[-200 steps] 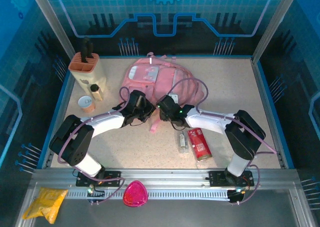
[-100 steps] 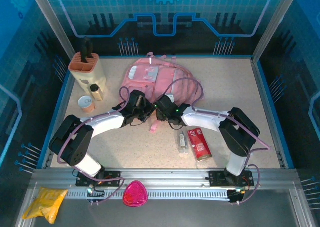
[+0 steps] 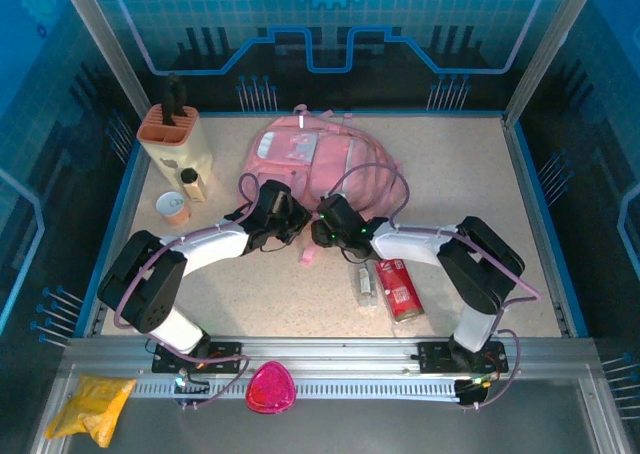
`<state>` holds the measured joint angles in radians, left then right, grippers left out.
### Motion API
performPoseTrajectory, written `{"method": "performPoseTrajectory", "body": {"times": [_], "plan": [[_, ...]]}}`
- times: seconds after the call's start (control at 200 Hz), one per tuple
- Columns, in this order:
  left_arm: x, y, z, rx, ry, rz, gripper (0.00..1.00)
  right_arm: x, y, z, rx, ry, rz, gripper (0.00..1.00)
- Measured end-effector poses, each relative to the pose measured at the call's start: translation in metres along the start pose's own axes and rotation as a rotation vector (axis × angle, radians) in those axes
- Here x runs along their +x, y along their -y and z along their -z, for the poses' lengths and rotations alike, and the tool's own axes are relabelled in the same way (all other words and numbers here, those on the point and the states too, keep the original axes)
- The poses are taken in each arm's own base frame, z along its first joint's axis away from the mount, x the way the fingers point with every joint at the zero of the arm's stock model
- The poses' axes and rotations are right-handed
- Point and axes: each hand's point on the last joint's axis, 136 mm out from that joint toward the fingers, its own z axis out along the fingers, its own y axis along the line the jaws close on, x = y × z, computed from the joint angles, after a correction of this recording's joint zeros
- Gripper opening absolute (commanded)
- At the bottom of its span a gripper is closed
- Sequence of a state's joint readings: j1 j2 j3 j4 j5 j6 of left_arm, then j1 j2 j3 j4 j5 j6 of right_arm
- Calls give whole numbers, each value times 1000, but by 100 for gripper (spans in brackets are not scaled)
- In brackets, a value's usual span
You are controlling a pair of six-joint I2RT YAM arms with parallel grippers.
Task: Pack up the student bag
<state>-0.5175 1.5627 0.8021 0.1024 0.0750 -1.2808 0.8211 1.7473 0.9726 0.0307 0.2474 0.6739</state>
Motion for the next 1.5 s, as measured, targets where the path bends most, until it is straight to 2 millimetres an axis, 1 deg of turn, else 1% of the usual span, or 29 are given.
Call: {"method": "performPoseTrajectory", "body": {"times": [0.15, 0.215, 0.35, 0.565, 0.64, 0.75, 0.82, 0.955, 1.091, 1.216, 1.376, 1.501], "plan": [[0, 0, 0, 1, 0, 0, 0, 1, 5, 0, -53, 25, -16, 38], [0, 0, 0, 1, 0, 0, 0, -4, 9, -1, -58, 36, -30, 39], [0, 1, 0, 2, 0, -2, 0, -13, 9, -2, -85, 61, -37, 39], [0, 2, 1, 6, 4, -3, 0, -17, 6, -1, -99, 81, -14, 29], [0, 3, 1, 7, 5, -4, 0, -15, 7, -1, -100, 86, -8, 26], [0, 3, 1, 7, 4, -7, 0, -12, 7, 1, -104, 90, -3, 24], [0, 2, 1, 6, 4, -7, 0, -12, 7, 1, -103, 92, -4, 20], [1, 3, 1, 7, 3, -8, 0, -12, 7, 1, -102, 91, -6, 17], [0, 3, 1, 7, 5, -8, 0, -16, 3, 0, -106, 97, 2, 14], [0, 3, 1, 6, 6, -8, 0, -15, 3, 0, -99, 98, 10, 8], [0, 2, 1, 6, 6, -7, 0, -11, 8, 0, -54, 83, 10, 1], [0, 2, 1, 3, 5, -12, 0, -9, 14, 5, -15, 78, -6, 0]]}}
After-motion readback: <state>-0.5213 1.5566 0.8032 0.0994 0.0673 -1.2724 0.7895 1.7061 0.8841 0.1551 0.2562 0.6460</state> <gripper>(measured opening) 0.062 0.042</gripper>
